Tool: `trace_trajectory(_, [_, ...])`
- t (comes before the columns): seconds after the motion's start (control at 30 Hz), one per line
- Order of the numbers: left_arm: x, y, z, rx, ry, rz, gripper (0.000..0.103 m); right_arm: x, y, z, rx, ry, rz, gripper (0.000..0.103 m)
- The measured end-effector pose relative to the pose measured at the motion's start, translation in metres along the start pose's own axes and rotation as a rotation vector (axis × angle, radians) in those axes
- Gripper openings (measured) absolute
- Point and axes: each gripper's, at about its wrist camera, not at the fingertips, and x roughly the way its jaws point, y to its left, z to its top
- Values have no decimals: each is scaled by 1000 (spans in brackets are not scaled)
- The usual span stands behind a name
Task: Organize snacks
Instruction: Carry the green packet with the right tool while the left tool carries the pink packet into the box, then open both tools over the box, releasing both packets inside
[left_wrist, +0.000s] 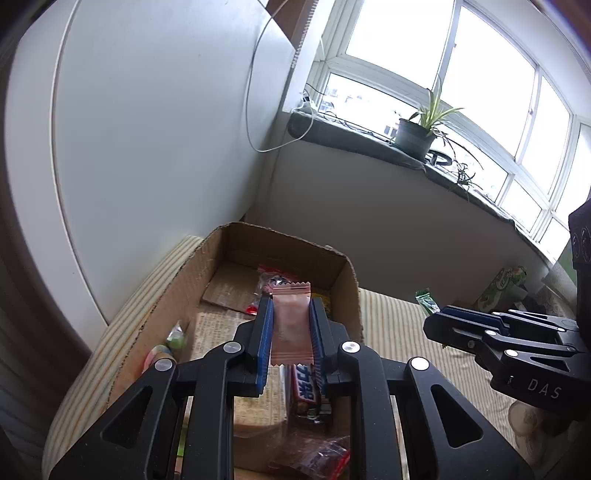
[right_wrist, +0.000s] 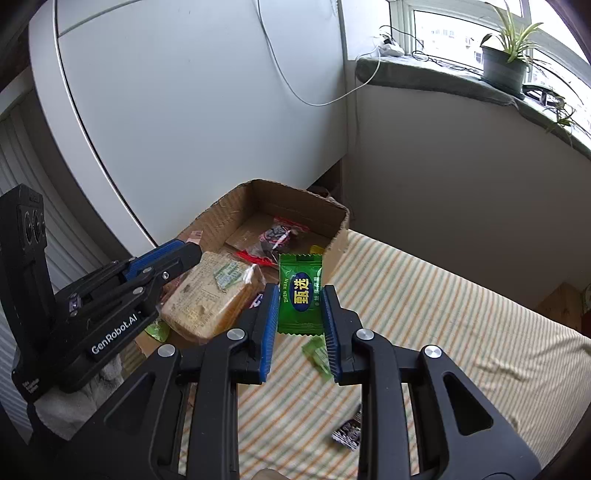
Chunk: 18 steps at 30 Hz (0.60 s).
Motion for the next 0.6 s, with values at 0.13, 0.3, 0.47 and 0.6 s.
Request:
trace_trajectory(0.13, [2,10,2,-30,0,12,18,22,14,13,-25,15,-9,24])
trace_trajectory(0.3, [6,17,3,-43,14,23,18,47,20,24,-17,46,0,24])
trace_trajectory(0.47, [7,20,3,-39,19,26,18,60,17,25,10,67,12,24])
trace_trajectory(0.6, [4,25,3,-56,18,28,18,64,17,24,14,76,21,25])
